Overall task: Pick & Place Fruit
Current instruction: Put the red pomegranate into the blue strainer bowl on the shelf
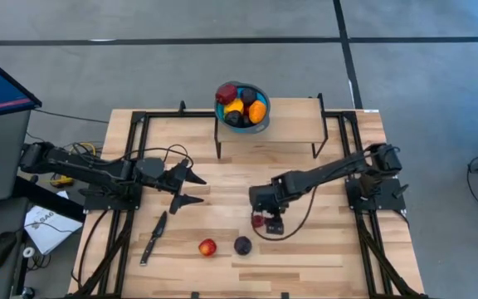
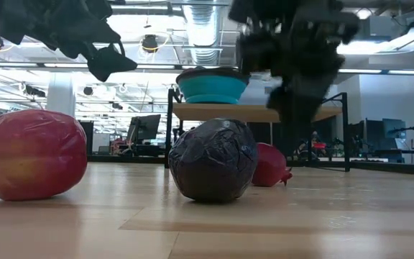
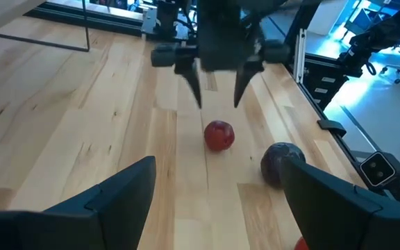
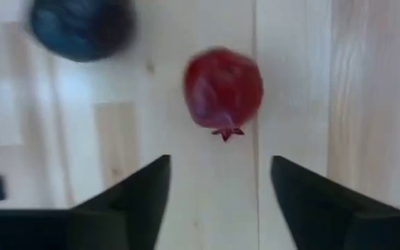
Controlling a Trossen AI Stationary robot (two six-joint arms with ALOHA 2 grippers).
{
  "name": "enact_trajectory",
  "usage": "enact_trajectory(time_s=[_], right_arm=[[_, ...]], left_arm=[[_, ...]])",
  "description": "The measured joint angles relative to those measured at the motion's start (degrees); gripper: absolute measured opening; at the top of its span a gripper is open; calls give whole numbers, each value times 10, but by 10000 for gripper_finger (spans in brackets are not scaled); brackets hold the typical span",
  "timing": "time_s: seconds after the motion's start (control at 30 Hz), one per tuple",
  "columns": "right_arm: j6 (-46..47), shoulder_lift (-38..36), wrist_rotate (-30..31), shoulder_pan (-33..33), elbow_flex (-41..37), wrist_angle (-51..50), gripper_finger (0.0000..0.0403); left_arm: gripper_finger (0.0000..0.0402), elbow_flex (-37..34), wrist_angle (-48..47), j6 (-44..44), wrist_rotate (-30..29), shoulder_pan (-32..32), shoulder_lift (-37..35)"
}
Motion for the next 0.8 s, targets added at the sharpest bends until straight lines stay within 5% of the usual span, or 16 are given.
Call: enact_trajectory(time_s=[0.1, 0.3, 0.53, 0.8], right_arm=[[37, -1, 21, 26, -37, 23, 306], [107, -28, 161, 96, -137, 191, 354], [151, -29, 286, 136, -261, 445, 332], [155, -25, 348, 137, -380, 693, 301]], left_arm=[[298, 0, 1, 0, 0, -1, 0], [298, 0, 4, 0, 0, -1, 0], [298, 0, 9, 3, 0, -1, 0], [298, 0, 20, 4, 0, -1, 0]])
